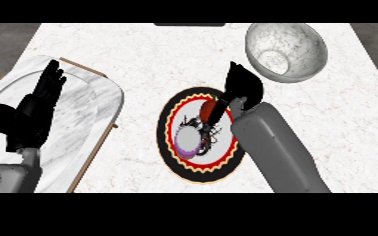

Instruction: Pick the bell pepper from the plate and place it in the bowl

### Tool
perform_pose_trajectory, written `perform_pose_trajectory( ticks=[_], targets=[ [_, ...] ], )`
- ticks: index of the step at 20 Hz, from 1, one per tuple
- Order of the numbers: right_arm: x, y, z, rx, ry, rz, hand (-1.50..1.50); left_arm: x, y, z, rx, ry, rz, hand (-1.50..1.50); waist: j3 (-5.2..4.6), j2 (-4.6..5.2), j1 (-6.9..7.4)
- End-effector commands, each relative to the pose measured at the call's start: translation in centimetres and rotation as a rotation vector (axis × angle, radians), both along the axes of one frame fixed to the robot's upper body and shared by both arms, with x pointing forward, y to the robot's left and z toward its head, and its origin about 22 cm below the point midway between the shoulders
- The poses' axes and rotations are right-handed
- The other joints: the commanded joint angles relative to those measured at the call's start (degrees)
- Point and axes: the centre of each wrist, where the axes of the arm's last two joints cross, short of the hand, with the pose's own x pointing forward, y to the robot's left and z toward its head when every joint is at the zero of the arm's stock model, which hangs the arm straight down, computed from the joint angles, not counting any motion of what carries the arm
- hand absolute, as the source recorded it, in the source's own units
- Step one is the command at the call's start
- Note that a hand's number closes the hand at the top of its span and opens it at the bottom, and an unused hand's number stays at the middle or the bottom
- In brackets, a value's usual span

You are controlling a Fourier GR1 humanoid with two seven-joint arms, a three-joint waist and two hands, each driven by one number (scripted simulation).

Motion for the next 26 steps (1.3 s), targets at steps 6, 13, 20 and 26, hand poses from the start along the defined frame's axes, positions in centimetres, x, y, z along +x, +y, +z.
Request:
perform_pose_trajectory(
  ticks=[6, 13, 20, 26],
  targets=[
    [0.1, 1.9, -1.6, -0.149, 0.073, -0.097, -1.50, -0.6, -0.5, -0.5, -0.003, -0.025, 0.008, 0.00, 0.05, 0.02, -0.04],
    [-0.2, 2.4, -3.7, -0.124, 0.153, -0.087, -1.50, -0.1, -0.3, 0.6, -0.002, -0.008, -0.012, 0.00, 0.06, 0.03, 0.21],
    [0.0, 2.9, -5.3, -0.108, 0.124, -0.111, -1.50, 0.6, 0.6, -0.9, 0.015, 0.003, -0.004, 0.00, 0.04, 0.25, 0.24],
    [1.3, 2.1, -6.0, -0.128, 0.154, -0.140, -1.50, 0.4, -1.6, -0.5, -0.012, -0.008, -0.017, 0.00, 0.06, 0.22, 0.41]
  ],
)
